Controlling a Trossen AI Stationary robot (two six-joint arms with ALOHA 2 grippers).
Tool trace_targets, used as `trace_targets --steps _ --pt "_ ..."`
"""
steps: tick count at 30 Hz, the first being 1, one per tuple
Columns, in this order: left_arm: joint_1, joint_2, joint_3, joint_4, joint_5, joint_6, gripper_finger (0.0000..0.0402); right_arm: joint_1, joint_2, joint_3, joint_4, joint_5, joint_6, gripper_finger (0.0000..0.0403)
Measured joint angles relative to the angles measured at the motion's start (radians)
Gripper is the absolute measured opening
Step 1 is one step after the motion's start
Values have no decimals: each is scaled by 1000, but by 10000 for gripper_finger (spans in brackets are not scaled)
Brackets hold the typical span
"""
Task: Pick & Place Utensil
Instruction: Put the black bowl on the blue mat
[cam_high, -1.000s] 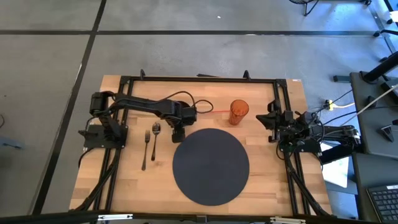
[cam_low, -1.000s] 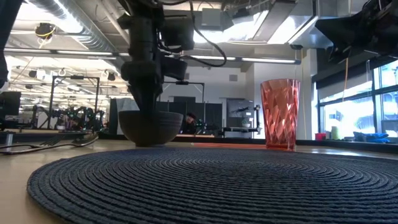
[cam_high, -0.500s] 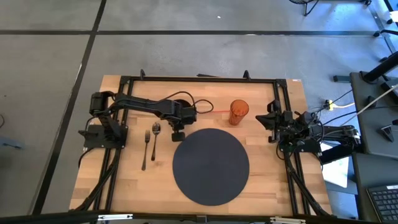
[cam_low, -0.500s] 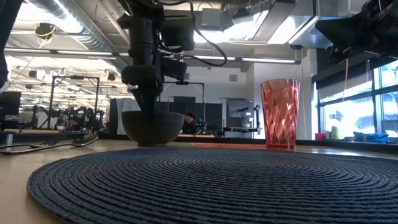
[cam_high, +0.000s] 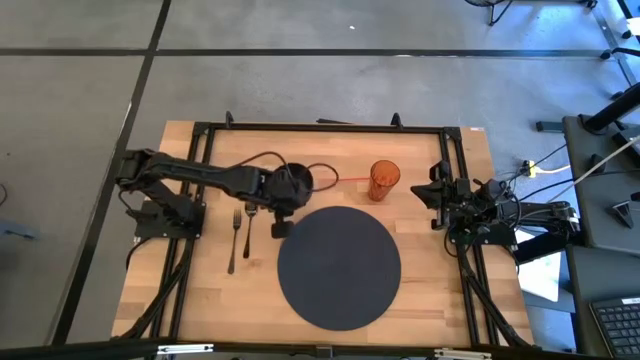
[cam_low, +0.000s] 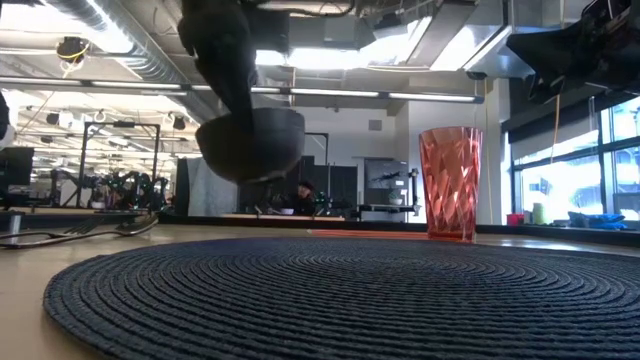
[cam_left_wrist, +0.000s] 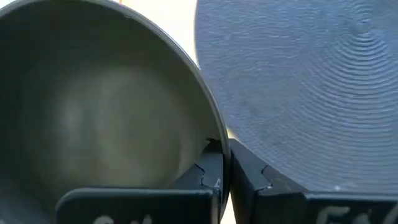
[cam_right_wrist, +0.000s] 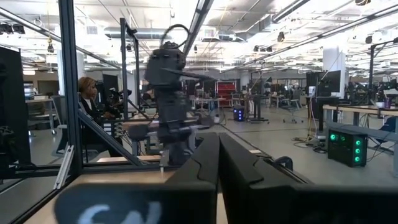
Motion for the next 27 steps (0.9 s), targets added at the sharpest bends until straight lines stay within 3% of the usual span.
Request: trace_targets --steps 13,22,27 --pt "-181 118 57 118 24 -121 4 0 0 0 0 3 -8 5" --pt "-232 338 314 109 12 -195 4 0 0 0 -45 37 -9 5" --pt "-265 480 516 7 30 -216 4 0 0 0 -44 37 -17 5"
